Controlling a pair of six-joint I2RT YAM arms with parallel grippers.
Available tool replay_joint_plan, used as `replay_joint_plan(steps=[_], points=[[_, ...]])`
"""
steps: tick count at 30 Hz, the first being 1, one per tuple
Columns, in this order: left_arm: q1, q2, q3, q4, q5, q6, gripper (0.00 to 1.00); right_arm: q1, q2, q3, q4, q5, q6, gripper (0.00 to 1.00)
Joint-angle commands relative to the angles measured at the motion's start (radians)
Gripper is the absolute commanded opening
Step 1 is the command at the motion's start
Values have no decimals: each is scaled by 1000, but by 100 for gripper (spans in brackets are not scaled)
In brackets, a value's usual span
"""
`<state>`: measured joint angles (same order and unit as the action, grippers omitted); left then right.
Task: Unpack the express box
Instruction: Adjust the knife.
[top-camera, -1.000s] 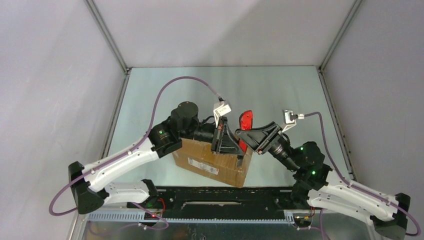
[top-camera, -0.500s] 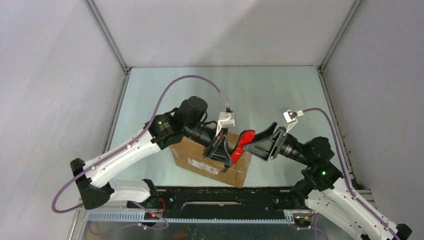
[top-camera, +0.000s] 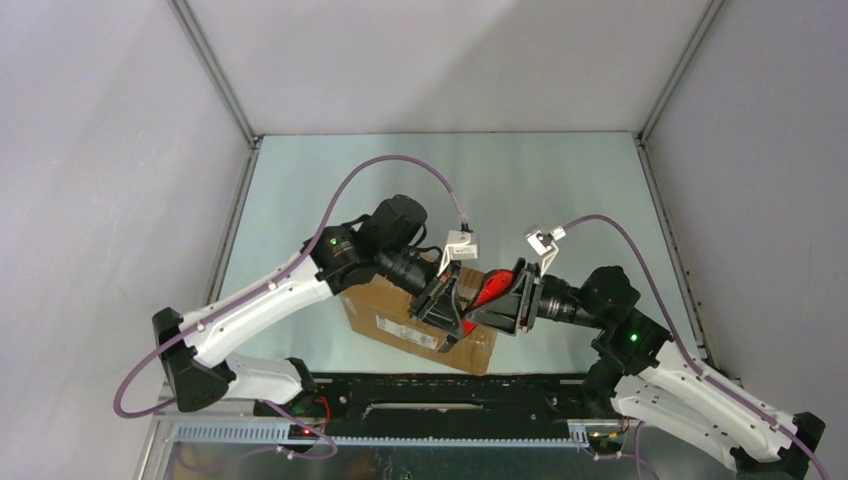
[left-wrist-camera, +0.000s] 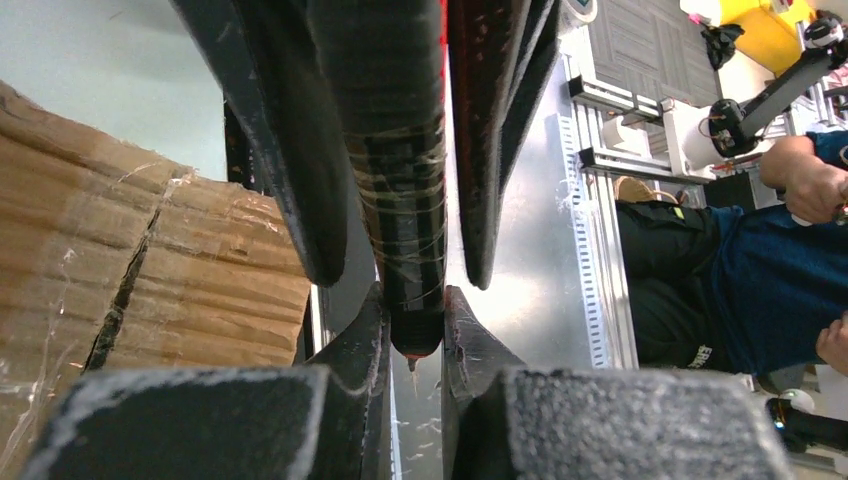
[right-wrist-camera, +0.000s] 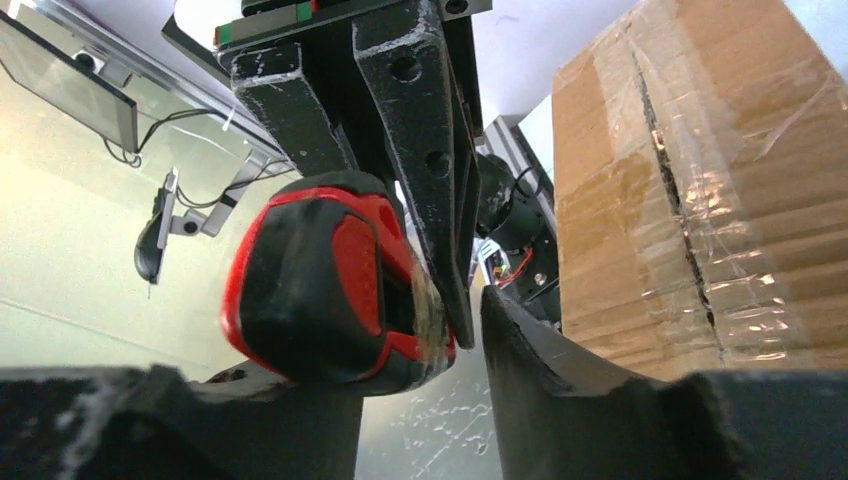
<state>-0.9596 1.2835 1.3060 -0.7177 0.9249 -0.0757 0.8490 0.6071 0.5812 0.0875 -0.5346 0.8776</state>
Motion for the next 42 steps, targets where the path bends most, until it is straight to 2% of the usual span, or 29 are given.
replay_joint_plan(steps=[1,3,4,5,6,8,9,12,15,18,22,23,24,25,26,27,28,30,33,37,40,41,42], points=[[-5,8,81,8,52,27,0,10,15,45,5,18,-34,36],[-5,6,81,13,58,23,0,10,17,45,-8,32,-33,20],[-5,4,81,15,52,21,0,9,18,45,-11,37,-31,4],[-5,2,81,20,33,14,0,6,18,45,-25,54,-25,0],[-2,-1,83,21,-2,1,6,5,8,44,-49,89,-19,0],[7,-4,78,18,-55,-24,34,4,-46,37,-99,202,-8,0],[13,-12,67,29,-74,-41,42,-1,-79,30,-124,247,1,0],[23,-52,-21,197,-64,-171,57,-15,-143,11,-119,326,55,0],[25,-72,-110,378,-54,-293,59,-10,-164,-22,-51,366,128,0],[25,-67,-142,458,-59,-346,59,8,-174,-62,25,405,173,0],[33,-61,-162,549,-78,-410,56,35,-160,-82,80,415,195,0],[37,-59,-166,576,-71,-435,51,45,-160,-85,79,427,189,0],[41,-56,-169,603,-63,-457,43,54,-161,-86,74,433,181,0],[43,-49,-172,625,-52,-478,29,57,-163,-86,67,437,176,0],[43,-42,-170,625,-45,-484,11,58,-166,-88,69,433,172,0],[44,-34,-161,605,-41,-480,2,57,-167,-89,75,415,166,0],[44,-29,-158,595,-31,-469,0,54,-168,-89,80,400,157,3],[44,-25,-156,597,1,-463,0,40,-161,-90,86,362,145,22],[43,-22,-142,604,36,-455,0,29,-140,-88,93,302,133,31],[42,-2,-85,505,59,-387,0,29,-123,-84,71,287,116,43],[40,20,-68,452,65,-357,0,29,-128,-84,71,307,108,42],[38,22,-68,452,67,-358,0,29,-129,-84,73,311,107,38],[39,25,-69,453,69,-359,0,29,-129,-84,68,316,109,28]])
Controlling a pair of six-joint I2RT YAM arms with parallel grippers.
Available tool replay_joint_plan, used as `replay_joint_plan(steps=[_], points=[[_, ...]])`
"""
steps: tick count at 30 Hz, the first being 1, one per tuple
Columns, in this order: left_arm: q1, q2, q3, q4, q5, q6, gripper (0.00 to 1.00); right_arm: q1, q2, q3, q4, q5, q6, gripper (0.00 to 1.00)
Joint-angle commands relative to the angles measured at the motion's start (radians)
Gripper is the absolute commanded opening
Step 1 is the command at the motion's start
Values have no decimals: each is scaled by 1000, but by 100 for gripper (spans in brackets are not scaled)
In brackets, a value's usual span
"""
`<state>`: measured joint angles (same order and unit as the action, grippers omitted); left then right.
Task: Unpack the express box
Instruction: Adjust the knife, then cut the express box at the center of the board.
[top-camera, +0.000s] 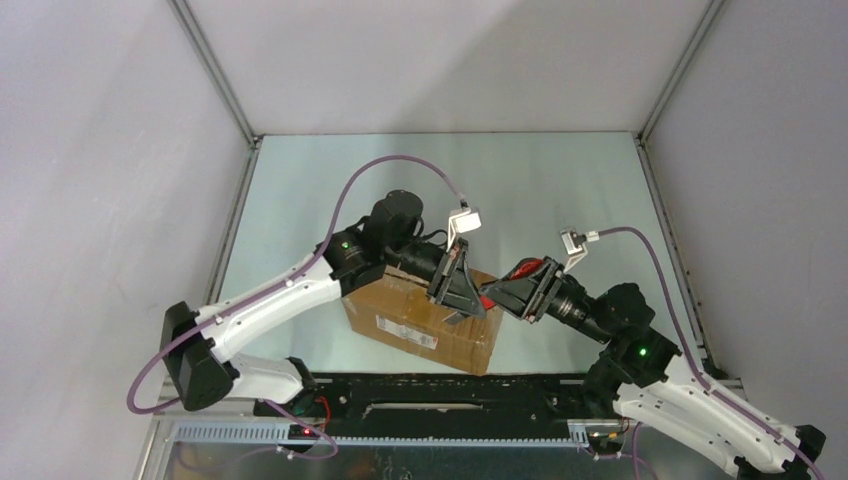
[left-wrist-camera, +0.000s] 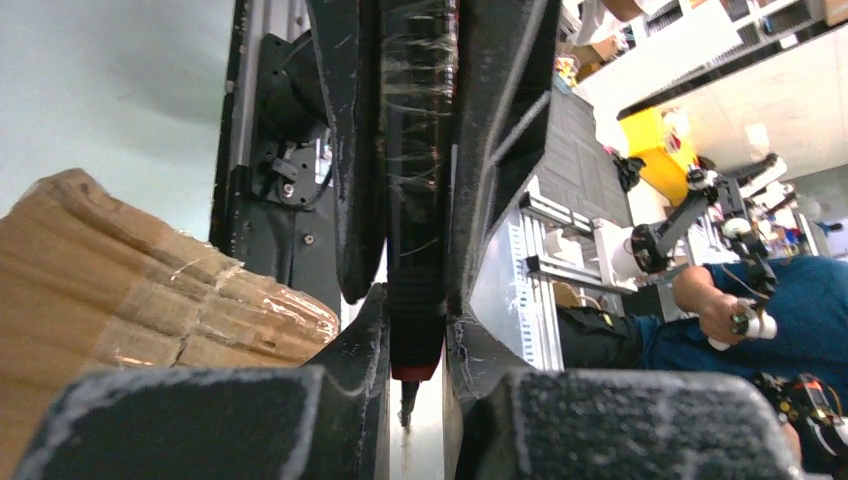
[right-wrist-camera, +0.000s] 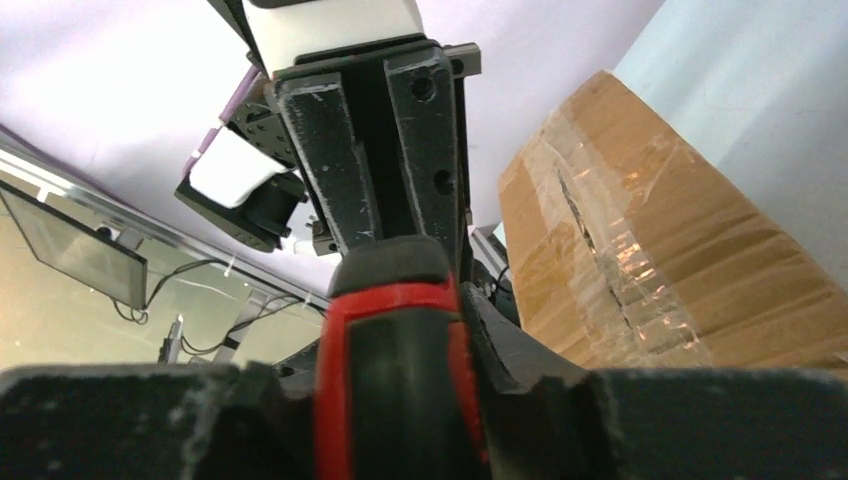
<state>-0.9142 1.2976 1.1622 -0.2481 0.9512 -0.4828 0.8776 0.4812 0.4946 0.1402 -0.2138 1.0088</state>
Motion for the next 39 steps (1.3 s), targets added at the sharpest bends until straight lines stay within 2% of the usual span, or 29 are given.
replay_joint_plan(steps=[1,2,5,6,7,8,12,17,18,21,27,29,32,34,37,39], points=[[-6,10,76,-17,44,48,0,0,-6,2,3,8,-20,13],[-6,10,77,-21,41,49,0,1,-9,2,-14,16,-17,0],[6,10,84,-53,-22,45,0,6,-44,-5,-66,57,-9,0],[9,16,94,-73,-35,42,6,9,-68,-16,-86,77,5,0],[10,22,113,-119,-64,51,30,5,-97,-21,-121,108,16,0],[8,26,139,-178,-105,81,47,-1,-137,-22,-188,139,28,0],[9,-4,186,-354,-311,176,64,-47,-316,-36,-426,213,120,0],[-32,-23,236,-537,-669,273,65,-64,-472,-93,-607,267,239,0],[-46,-13,244,-566,-698,299,64,-65,-500,-97,-646,284,258,0],[-72,33,276,-578,-710,327,64,-66,-560,-102,-735,346,301,0],[-74,117,328,-546,-645,187,64,-65,-573,-98,-806,411,347,0],[-83,112,344,-555,-678,182,65,-66,-574,-79,-817,432,334,0],[-122,83,382,-620,-831,311,66,-65,-572,-23,-816,455,303,0],[-122,63,384,-618,-781,380,69,-65,-562,36,-848,485,286,0],[-122,103,460,-669,-521,477,65,-61,-514,113,-955,512,268,0],[-123,132,487,-710,-403,572,65,-56,-493,114,-970,467,270,0]])
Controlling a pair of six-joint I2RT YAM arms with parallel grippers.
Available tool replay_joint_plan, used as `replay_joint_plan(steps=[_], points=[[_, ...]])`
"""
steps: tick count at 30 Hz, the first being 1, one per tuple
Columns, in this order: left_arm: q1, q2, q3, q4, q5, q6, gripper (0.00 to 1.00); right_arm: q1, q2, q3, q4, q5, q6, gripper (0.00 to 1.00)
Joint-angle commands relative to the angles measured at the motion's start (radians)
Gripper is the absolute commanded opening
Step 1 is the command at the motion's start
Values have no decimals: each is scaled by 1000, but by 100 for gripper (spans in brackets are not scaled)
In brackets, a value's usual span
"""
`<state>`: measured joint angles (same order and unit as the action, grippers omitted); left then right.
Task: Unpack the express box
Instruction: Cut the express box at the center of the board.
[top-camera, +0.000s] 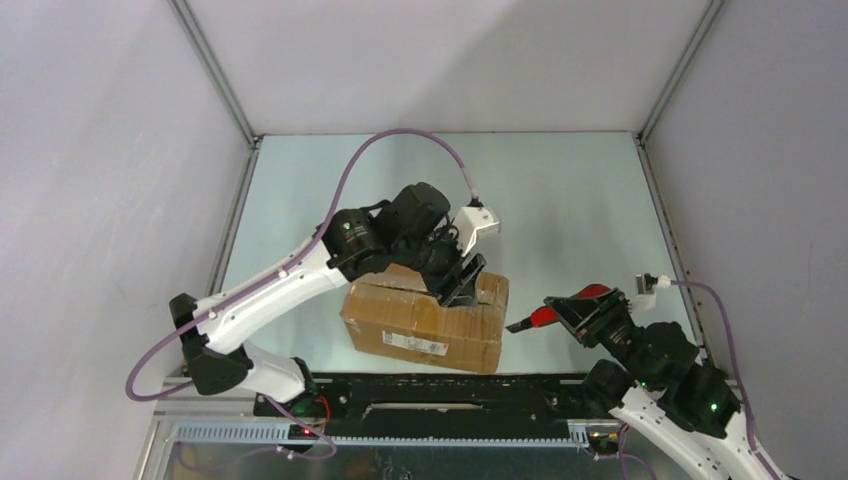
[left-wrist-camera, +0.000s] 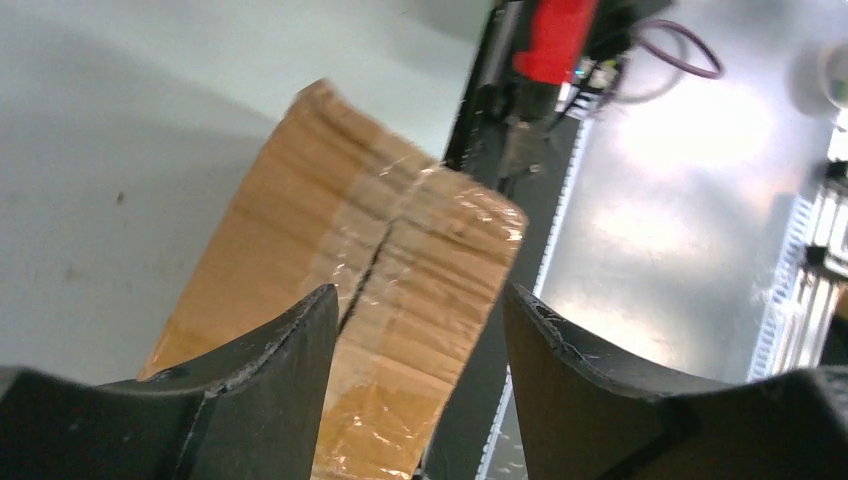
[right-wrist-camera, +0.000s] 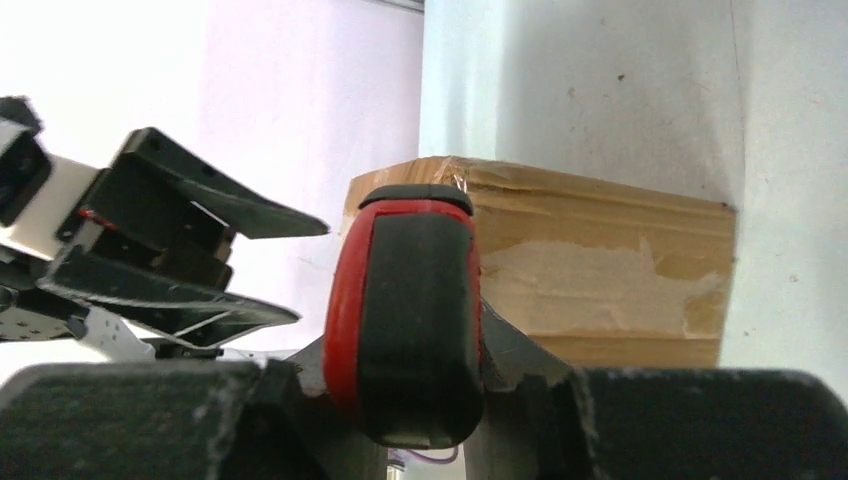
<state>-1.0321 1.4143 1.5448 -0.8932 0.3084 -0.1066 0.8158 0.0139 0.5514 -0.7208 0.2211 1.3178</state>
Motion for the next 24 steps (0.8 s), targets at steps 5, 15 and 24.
replay_joint_plan(steps=[5,15,24], points=[[-1,86,105,-98,300,267,68,9,-22,43,-77,-20,-90,0],[-1,231,169,-115,291,273,73,11,115,32,59,-250,-186,0],[10,243,125,-113,243,249,75,10,116,-80,149,-249,-139,0]])
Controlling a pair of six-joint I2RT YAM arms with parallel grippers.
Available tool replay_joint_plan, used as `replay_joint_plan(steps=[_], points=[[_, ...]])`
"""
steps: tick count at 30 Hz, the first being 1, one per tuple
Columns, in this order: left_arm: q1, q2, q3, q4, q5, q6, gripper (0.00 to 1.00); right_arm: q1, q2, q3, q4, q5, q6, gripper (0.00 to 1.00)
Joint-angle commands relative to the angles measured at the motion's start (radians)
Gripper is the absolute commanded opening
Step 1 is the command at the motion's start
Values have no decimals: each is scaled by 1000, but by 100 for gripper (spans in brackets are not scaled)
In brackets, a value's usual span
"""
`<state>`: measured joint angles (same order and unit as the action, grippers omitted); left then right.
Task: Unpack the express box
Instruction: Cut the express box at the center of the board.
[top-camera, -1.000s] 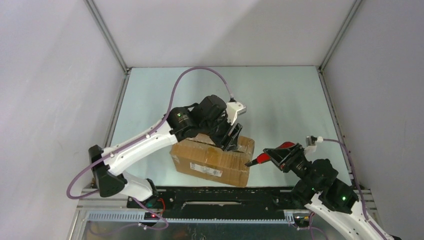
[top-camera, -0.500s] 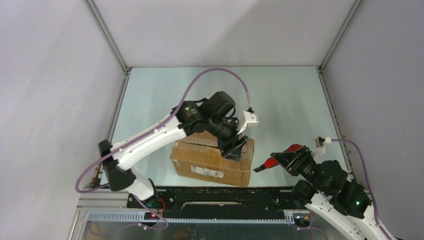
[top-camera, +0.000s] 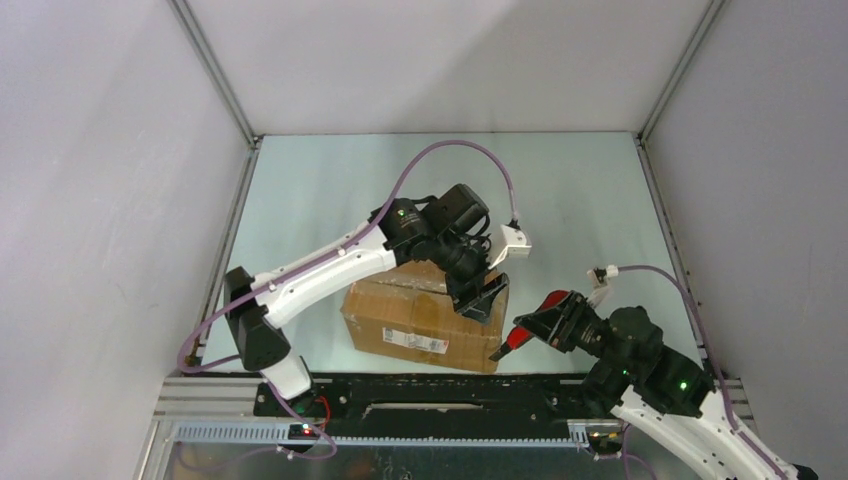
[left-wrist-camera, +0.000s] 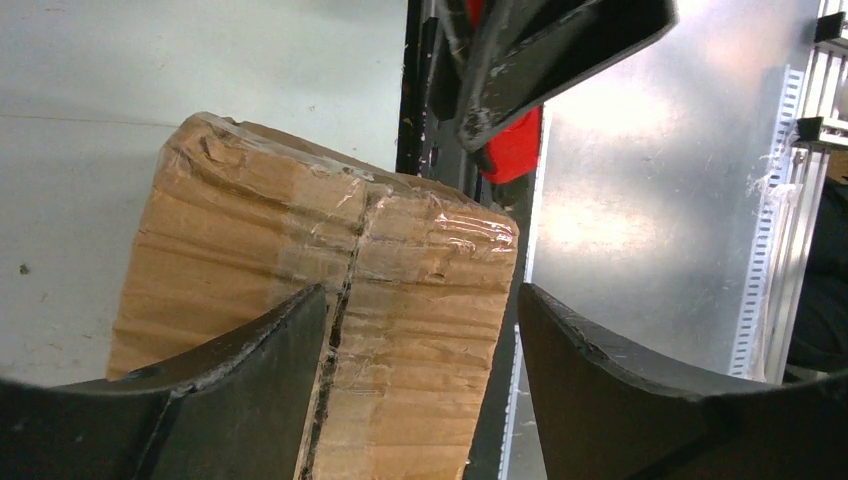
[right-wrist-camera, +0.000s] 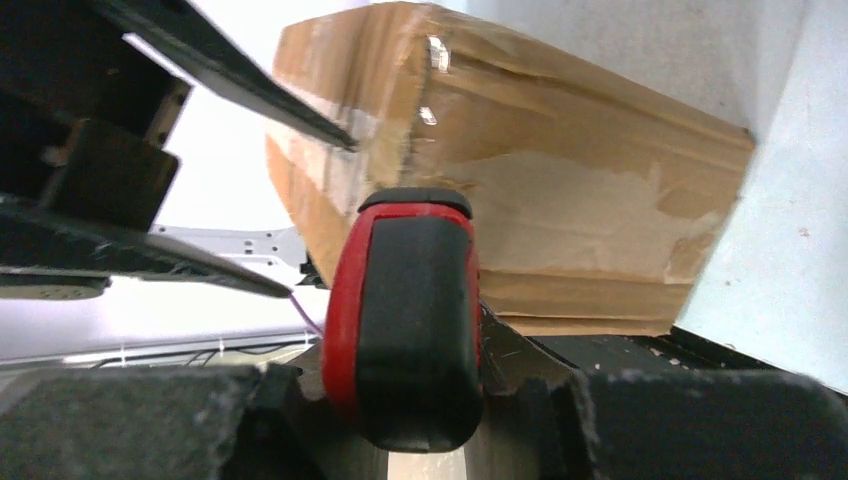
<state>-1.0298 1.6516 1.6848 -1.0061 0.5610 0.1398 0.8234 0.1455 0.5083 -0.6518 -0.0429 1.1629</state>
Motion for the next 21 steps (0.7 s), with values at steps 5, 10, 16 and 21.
replay_joint_plan(steps=[5,10,16,21], points=[[8,14,-54,3,-14,1,78,1,-55,-108,109,89,54,0],[13,10,-112,34,-17,-9,78,0,-64,-164,136,118,73,0],[26,15,-162,69,80,-15,79,0,-60,-201,164,114,90,0],[29,38,-179,78,162,-26,79,0,-43,-215,198,103,89,0]])
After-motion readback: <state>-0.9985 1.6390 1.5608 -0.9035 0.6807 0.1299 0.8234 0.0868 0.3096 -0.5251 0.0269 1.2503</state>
